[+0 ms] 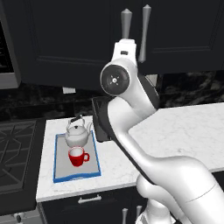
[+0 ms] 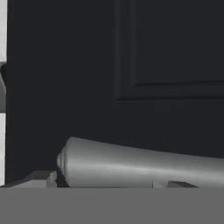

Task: Pick the kettle from the counter and place it on the tray. Then pick the mug from the cabinet and place it on the tray. Then close the cabinet doors.

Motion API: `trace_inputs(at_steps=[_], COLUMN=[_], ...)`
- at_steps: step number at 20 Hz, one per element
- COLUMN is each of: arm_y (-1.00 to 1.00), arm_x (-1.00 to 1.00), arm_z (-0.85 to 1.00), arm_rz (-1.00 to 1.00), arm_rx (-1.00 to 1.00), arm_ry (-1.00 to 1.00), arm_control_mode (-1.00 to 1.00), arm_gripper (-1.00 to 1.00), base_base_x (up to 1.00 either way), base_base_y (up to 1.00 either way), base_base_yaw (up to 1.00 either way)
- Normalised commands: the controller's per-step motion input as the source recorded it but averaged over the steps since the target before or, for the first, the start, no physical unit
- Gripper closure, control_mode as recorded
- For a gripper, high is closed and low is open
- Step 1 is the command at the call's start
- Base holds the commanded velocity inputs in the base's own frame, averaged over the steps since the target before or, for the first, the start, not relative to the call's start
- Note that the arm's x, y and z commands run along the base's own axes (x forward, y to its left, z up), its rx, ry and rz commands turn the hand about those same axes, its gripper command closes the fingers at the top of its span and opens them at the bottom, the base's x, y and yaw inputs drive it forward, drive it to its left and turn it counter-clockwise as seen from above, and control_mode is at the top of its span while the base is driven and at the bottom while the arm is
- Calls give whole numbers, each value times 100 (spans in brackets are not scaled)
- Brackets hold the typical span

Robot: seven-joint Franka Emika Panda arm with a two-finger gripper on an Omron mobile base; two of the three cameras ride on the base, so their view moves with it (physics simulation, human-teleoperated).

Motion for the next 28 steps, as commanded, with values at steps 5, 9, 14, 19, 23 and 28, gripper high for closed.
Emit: trace_inputs(at_steps=[5, 9, 14, 19, 23, 28], arm_y=[-16, -10, -7, -1, 0, 0], arm_x=[68, 66, 55, 45, 45, 39], arm_z=[0, 0, 0, 0, 0, -10], arm_rz=[13, 14, 13, 10, 9, 6], arm_rx=[0, 0, 0, 0, 0, -1], arm_ry=[4, 5, 10, 14, 6, 0], arm_control_mode=[-100, -100, -100, -100, -100, -100], arm_gripper=[-100, -100, -100, -100, -100, -100], base_base_x=[0, 0, 0, 0, 0, 0], base_base_y=[0, 0, 0, 0, 0, 0], base_base_yaw=[0, 0, 0, 0, 0, 0])
